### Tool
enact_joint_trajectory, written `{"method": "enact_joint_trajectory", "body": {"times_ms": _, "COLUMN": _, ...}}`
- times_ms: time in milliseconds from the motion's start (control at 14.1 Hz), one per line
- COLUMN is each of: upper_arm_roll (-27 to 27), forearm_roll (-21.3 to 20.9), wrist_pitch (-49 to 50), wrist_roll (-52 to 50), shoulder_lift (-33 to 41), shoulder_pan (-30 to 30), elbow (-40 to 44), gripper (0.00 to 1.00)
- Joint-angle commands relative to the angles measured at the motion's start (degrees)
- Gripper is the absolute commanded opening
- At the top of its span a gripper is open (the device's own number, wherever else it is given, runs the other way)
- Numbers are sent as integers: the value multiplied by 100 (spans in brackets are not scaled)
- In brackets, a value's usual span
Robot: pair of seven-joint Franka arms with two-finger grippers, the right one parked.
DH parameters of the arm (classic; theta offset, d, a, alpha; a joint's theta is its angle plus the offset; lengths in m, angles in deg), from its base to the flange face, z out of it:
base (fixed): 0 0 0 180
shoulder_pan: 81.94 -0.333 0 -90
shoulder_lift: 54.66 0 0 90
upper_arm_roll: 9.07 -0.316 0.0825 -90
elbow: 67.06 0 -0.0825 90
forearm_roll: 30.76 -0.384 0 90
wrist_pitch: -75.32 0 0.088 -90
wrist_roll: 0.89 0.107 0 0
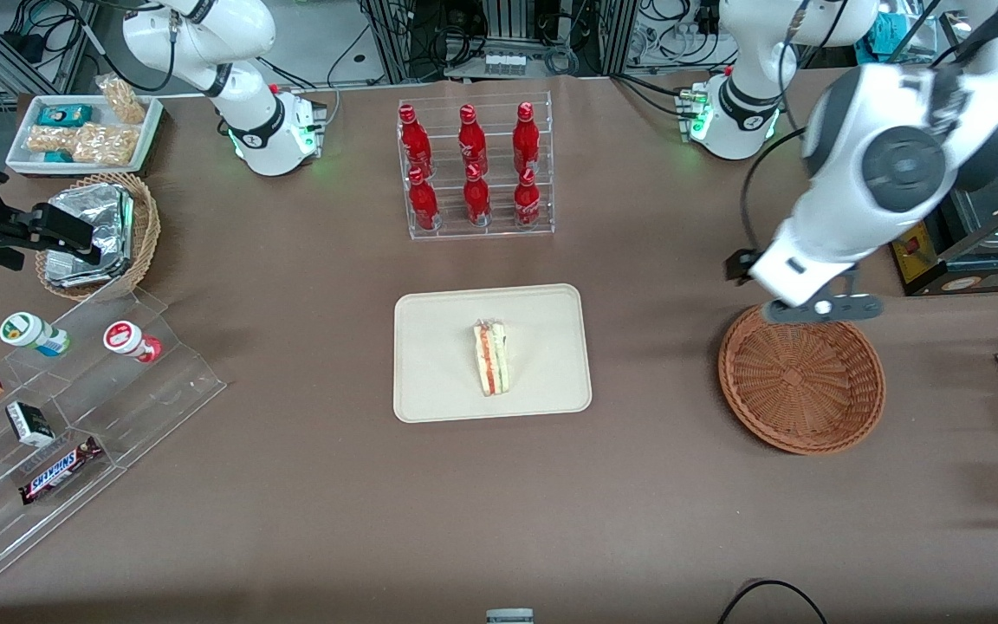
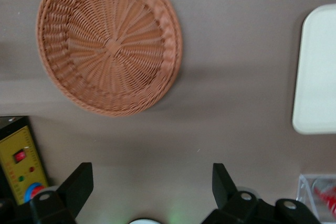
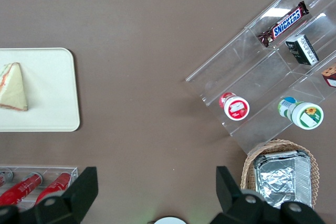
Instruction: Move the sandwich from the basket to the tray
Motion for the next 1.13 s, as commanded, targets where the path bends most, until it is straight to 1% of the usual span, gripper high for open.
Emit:
{"method": "enact_joint_trajectory", "body": {"times_ms": 0, "upper_arm_roll": 657, "forearm_roll": 111, "wrist_pitch": 246, "wrist_roll": 399, "shoulder_lift": 316, "shoulder_pan": -818, "elbow": -33, "gripper": 100}}
{"method": "enact_joint_trajectory", "body": {"times_ms": 71, "upper_arm_roll": 764, "forearm_roll": 102, "wrist_pitch": 290, "wrist_roll": 399, "shoulder_lift": 360, "shoulder_pan": -986, "elbow": 55, "gripper": 100}}
{"method": "enact_joint_trajectory", "body": {"times_ms": 283, "upper_arm_roll": 695, "forearm_roll": 111, "wrist_pitch": 405, "wrist_roll": 399, "shoulder_lift": 431, "shoulder_pan": -1164, "elbow": 379, "gripper": 100}}
{"method": "enact_joint_trajectory", "body": {"times_ms": 708, "upper_arm_roll": 115, "forearm_roll": 128, "wrist_pitch": 388, "wrist_roll": 556, "shoulder_lift": 422, "shoulder_pan": -1085, "elbow": 890, "gripper": 100}}
{"method": "enact_joint_trajectory", "body": {"times_ms": 779, "upper_arm_roll": 88, "forearm_roll": 215, "wrist_pitch": 414, "wrist_roll": 792, "shoulder_lift": 422, "shoulder_pan": -1076, "elbow": 934, "gripper": 100}}
{"method": "enact_joint_trajectory", "body": {"times_ms": 850, "upper_arm_roll": -60, "forearm_roll": 303, "wrist_pitch": 414, "wrist_roll": 943, "shoulder_lift": 422, "shoulder_pan": -1059, "elbow": 952, "gripper": 100}}
{"method": "enact_joint_trajectory", "body": {"times_ms": 920, "upper_arm_roll": -200, "forearm_roll": 391, "wrist_pitch": 431, "wrist_roll": 996, "shoulder_lift": 439, "shoulder_pan": -963, "elbow": 978, "gripper": 100}}
{"method": "enact_joint_trajectory", "body": {"times_ms": 1062, "upper_arm_roll": -281, "forearm_roll": 453, "wrist_pitch": 563, "wrist_roll": 1006, "shoulder_lift": 448, "shoulder_pan": -935, "elbow": 1092, "gripper": 100}}
